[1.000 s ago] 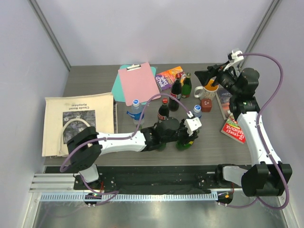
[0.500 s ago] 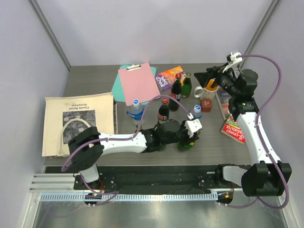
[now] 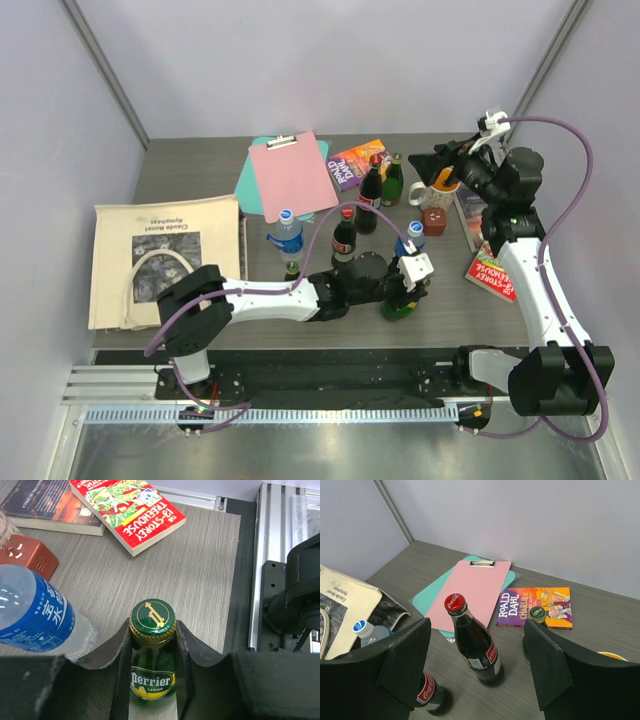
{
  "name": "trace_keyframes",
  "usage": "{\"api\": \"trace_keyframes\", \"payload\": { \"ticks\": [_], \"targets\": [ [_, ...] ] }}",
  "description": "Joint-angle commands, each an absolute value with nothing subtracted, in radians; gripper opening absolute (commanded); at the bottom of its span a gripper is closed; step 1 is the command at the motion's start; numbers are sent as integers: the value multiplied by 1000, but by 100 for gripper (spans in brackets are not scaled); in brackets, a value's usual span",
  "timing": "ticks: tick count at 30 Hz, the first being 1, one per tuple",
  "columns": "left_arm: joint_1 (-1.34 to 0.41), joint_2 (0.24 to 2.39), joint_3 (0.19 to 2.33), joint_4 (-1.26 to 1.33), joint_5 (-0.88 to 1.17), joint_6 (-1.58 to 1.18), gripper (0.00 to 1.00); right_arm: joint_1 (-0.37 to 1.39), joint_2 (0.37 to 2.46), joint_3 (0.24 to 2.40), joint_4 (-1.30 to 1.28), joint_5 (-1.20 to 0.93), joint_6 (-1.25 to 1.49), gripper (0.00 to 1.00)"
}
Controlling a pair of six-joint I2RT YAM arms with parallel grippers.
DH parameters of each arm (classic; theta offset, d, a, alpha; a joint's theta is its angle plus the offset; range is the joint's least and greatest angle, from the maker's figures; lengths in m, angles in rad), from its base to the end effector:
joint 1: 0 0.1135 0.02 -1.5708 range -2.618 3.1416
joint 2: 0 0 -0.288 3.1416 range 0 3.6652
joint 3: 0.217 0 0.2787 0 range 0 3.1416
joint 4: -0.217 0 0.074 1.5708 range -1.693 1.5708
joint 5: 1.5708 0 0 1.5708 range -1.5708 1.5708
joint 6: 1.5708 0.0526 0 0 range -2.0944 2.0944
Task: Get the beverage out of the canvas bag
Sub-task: Place the drink at the center of the board.
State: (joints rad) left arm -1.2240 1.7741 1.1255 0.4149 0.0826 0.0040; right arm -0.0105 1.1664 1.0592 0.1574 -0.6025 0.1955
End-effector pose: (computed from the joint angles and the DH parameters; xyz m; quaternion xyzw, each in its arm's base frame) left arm 0.1503 -0.4287 0.2497 0.4726 0.6261 -0.3813 0.4891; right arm 0.3012 0.0266 0.4147 -0.1462 0.6767 0.2675 0.6702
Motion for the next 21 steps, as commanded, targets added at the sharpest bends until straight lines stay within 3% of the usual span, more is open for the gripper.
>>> {"api": "trace_keyframes", "payload": {
  "ticks": [1, 4, 18, 21],
  "targets": [
    [-1232, 1726, 1143, 594, 95, 5, 11, -14, 1137, 1058, 206, -618, 212, 80],
    [-1232, 1707, 1112, 592, 92, 5, 23, -12, 1137, 1057, 207, -620, 215, 80],
    [-1232, 1652, 1048, 563, 52, 26, 58, -12, 1150, 1065, 219, -629, 229, 80],
    [-1233, 1637, 1049, 548, 46, 44, 62, -12, 1150, 1065, 219, -630, 227, 80]
  ]
}}
